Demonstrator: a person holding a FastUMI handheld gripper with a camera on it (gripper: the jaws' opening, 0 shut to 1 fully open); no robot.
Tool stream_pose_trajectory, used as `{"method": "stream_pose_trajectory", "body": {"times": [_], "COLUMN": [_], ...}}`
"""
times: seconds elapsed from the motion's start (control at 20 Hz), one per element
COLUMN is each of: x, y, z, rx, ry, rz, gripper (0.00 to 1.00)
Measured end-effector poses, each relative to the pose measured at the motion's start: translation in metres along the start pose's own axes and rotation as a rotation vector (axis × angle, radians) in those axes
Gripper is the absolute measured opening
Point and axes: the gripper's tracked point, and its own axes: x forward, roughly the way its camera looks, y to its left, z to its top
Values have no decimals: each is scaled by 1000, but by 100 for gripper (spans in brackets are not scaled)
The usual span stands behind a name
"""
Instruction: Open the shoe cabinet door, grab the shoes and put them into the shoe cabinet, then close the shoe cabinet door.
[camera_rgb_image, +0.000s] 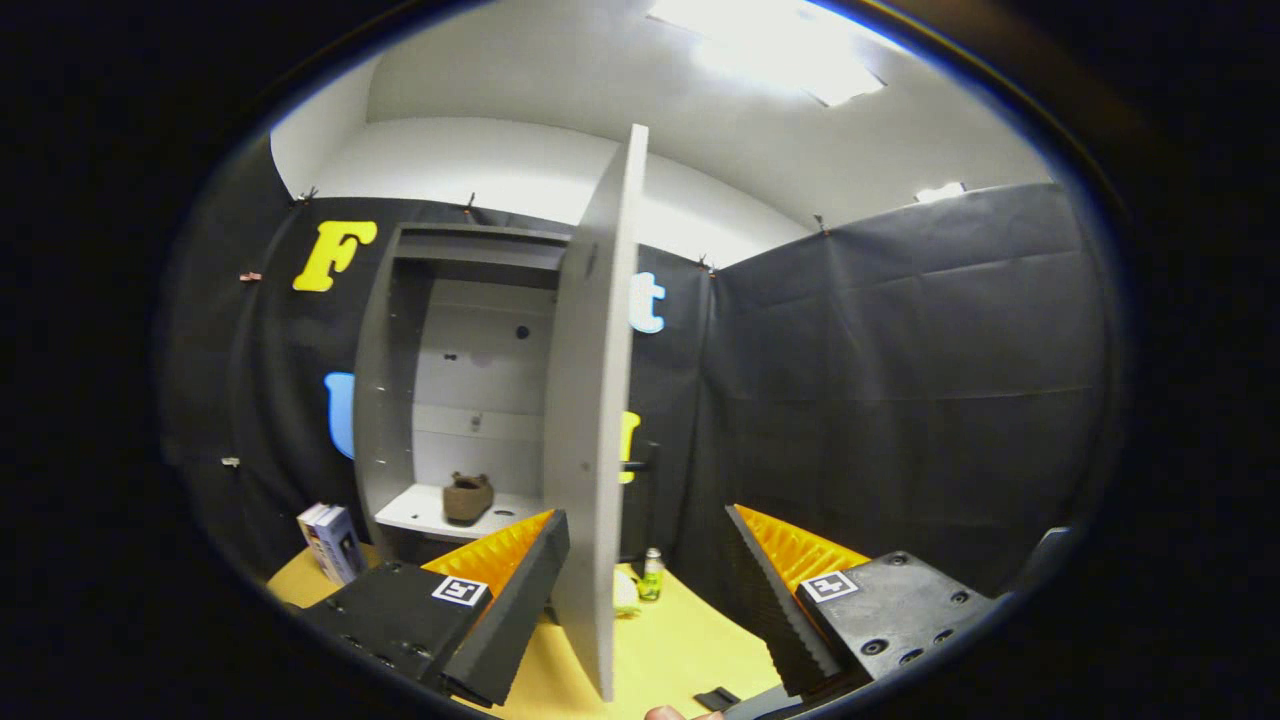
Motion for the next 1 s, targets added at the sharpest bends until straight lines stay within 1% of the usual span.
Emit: {"method": "stream_pose_trajectory", "body": {"times": [0.15, 0.35, 0.4, 0.5, 0.6, 0.7, 0.8, 0.9, 1.0], "x": [14, 54, 65, 92, 111, 130, 151, 161, 171], "y": [-36, -63, -69, -72, -71, -69, -51, -39, -36], "z": [-13, -44, -48, -55, -68, -69, -71, -81, -80], "rx": [7, 17, 36, 102, 129, 130, 125, 129, 133], "ry": [42, 142, 155, 184, 215, 215, 205, 227, 217], "rz": [-47, -9, -12, 10, 22, 44, 85, 122, 135], "gripper": [98, 98, 98, 98, 98, 98, 98, 98, 98]}}
